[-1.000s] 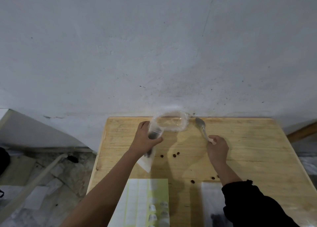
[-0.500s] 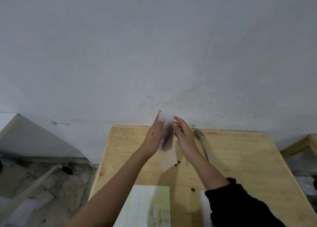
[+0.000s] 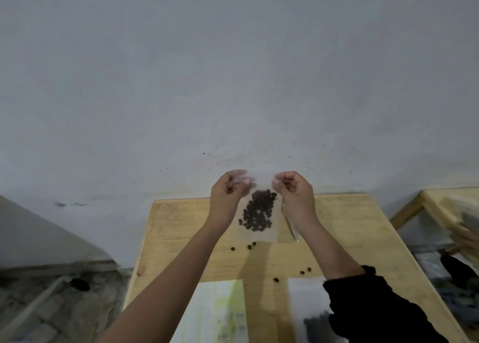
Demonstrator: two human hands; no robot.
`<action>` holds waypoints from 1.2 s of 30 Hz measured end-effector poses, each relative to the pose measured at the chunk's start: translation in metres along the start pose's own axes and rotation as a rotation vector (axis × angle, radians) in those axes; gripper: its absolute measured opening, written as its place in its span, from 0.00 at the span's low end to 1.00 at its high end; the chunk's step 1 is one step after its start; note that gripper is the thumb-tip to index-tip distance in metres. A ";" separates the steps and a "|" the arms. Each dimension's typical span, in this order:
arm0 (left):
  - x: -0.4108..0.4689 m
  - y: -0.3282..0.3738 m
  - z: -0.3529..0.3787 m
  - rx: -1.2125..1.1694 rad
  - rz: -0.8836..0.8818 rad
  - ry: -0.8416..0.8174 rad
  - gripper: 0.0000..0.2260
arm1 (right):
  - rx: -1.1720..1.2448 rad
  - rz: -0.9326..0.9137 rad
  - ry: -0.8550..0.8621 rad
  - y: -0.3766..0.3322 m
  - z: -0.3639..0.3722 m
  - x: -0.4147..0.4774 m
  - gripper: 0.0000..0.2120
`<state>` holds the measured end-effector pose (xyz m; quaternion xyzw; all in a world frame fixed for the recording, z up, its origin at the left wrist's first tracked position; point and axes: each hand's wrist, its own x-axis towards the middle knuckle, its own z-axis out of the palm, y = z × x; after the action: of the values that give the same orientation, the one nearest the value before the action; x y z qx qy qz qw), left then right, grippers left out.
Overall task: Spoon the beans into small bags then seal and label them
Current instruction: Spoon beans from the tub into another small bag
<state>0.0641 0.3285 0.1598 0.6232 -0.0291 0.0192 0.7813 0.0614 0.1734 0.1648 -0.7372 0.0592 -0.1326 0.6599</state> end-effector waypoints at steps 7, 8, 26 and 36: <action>0.006 0.018 0.036 0.143 0.105 0.107 0.08 | -0.028 -0.087 -0.077 -0.026 -0.029 0.010 0.08; 0.005 0.021 0.042 0.148 0.112 0.101 0.08 | -0.050 -0.096 -0.108 -0.030 -0.034 0.012 0.07; -0.019 0.033 0.166 0.210 0.147 -0.085 0.06 | -0.090 -0.034 0.080 -0.064 -0.143 0.012 0.13; -0.031 0.032 0.178 0.169 0.160 -0.087 0.09 | 0.161 0.076 -0.202 -0.060 -0.185 0.010 0.07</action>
<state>0.0267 0.1621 0.2282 0.6826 -0.1107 0.0568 0.7201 0.0150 0.0011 0.2422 -0.6885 0.0094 -0.0370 0.7242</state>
